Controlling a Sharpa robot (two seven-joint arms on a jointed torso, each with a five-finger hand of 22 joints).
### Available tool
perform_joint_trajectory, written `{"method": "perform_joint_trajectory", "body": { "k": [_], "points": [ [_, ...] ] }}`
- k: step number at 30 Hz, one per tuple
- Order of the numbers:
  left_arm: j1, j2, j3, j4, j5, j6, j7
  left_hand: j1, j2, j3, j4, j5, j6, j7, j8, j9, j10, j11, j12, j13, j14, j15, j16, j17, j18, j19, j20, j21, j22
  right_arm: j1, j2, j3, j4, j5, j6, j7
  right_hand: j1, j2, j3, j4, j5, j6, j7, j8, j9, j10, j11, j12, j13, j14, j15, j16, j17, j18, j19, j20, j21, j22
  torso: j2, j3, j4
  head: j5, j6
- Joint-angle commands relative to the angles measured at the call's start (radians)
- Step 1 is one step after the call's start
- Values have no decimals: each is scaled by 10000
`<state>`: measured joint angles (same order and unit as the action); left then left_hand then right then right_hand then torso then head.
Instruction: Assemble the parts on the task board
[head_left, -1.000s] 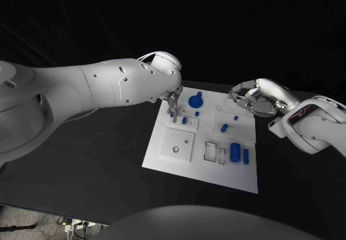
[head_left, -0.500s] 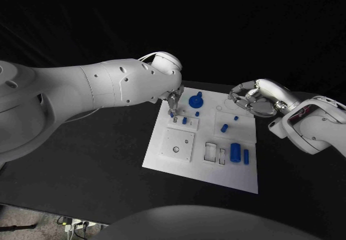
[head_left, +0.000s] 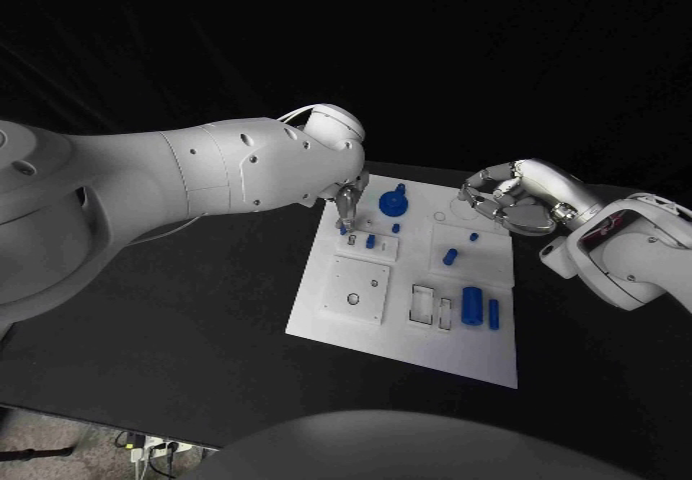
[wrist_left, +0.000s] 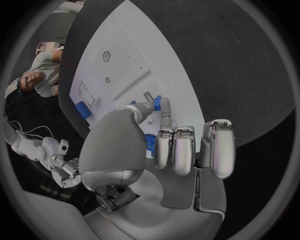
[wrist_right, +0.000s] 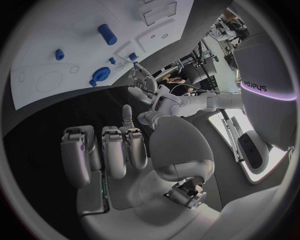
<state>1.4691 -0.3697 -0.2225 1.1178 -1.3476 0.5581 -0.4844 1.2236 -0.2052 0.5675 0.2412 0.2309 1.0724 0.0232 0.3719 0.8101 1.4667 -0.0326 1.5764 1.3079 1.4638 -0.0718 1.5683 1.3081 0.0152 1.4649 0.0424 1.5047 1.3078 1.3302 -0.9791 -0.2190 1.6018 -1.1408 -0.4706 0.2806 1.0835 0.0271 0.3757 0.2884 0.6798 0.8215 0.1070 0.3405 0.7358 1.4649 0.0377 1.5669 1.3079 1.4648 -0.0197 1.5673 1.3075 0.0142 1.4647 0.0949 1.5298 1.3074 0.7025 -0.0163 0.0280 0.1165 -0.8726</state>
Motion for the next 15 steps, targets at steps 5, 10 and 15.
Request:
{"method": "perform_joint_trajectory", "body": {
  "k": [5, 10, 15],
  "points": [
    [23, -242, 24, 586, 734, -173, -832, 57, -28, 47, 11, 16, 18, -84, 72, 65, 1041, -93, -56, 2629, 1070, -74, 25, 2627, 25, 582, -61, 11, 2397, -33, -18, -1, -1, -97, 187, -48, 43, -80, 76, 3, 62, 74, 12, 74, 29, 1059, 29, 39, 2629, 1060, 71, 35, 2633, 15, 628, 45, -75, 2427, -9, 5, 5, 2, 0],
    [65, -459, 93, 1099, 1045, -416, -1365, 51, 15, 84, -3, 68, 42, -92, 109, 140, 1041, -113, -56, 2629, 1070, -94, 25, 2627, 33, 567, -77, -12, 2388, -129, -45, -2, -5, -100, 180, -24, 45, -81, 84, 5, 66, 65, 13, 73, 34, 1059, 28, 39, 2629, 1060, 70, 35, 2633, 24, 604, 45, -102, 2416, -11, -2, 0, -4, 0],
    [91, -653, 114, 1417, 1661, -781, -2098, -47, 36, 7, 0, 242, 50, -97, 150, 262, 1041, -129, -56, 2629, 1070, -120, 25, 2627, 69, 479, -104, -141, 2340, -214, -19, -3, -41, -101, 187, -5, 56, -83, 104, 3, 70, 45, 14, 69, 46, 1059, 27, 39, 2629, 1060, 69, 35, 2633, 29, 590, 44, -118, 2409, -6, 10, -16, 18, 0]
  ]
}}
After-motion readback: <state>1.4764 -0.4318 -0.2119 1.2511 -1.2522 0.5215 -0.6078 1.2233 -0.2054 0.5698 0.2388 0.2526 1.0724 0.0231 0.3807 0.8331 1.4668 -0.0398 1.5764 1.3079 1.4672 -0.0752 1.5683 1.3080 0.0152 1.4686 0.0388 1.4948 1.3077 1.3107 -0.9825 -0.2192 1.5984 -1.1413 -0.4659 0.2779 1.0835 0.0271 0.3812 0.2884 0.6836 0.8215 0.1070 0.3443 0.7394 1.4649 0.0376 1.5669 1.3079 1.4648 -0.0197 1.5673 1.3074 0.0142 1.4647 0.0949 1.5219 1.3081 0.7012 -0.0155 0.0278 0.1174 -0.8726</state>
